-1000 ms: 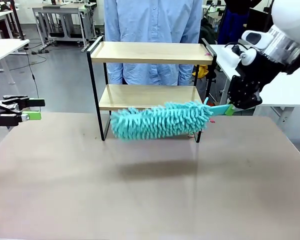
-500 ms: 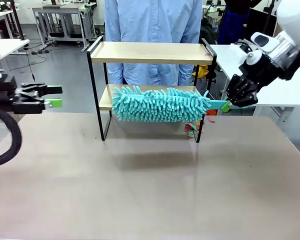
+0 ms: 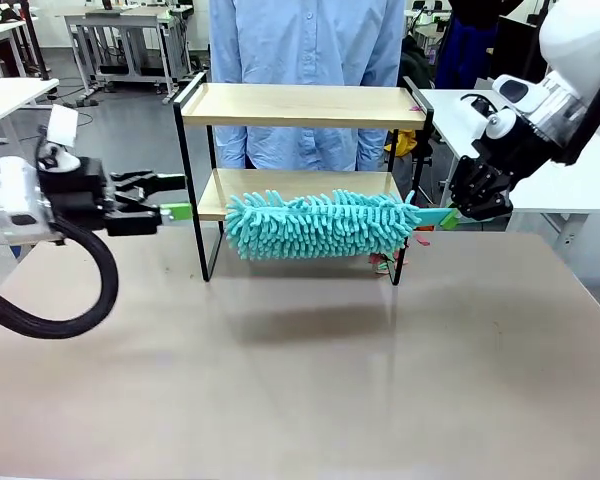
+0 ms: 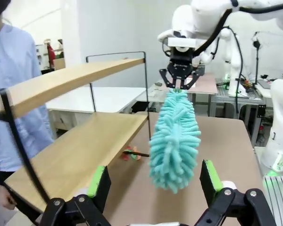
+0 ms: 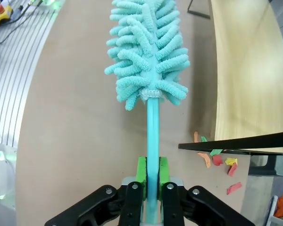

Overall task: Clean the shelf.
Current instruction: Hand the Duster back to the human.

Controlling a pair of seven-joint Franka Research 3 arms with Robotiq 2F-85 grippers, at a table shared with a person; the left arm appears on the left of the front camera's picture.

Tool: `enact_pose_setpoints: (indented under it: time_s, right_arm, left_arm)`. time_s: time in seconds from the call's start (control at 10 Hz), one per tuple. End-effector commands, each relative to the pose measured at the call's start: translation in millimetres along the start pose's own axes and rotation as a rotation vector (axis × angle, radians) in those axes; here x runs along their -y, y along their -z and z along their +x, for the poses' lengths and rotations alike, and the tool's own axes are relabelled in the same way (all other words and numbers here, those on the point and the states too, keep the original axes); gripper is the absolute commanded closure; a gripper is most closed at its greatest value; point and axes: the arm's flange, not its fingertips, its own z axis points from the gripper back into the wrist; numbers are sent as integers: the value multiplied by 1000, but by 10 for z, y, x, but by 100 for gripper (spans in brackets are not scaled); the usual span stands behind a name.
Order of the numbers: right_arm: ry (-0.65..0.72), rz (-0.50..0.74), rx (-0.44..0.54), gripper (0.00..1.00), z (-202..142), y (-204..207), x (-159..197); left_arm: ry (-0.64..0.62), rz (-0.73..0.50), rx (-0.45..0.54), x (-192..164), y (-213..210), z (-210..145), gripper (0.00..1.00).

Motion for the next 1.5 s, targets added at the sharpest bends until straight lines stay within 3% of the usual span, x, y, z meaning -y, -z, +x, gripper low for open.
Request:
enact_pose_setpoints:
  time_s: [0.0,0.7,1.4]
  right_arm:
    - [11,-16,16,87,6,-30,-19]
    - [11,-16,16,87,6,-30,-19]
    - [11,-16,16,87,6,-30,-19]
  left_arm:
    - [37,-8,16,734,35,-252,0]
    - [-20,-96,13,457,618,-396,0]
    - [-12,-146,40,244,1015,-253,0]
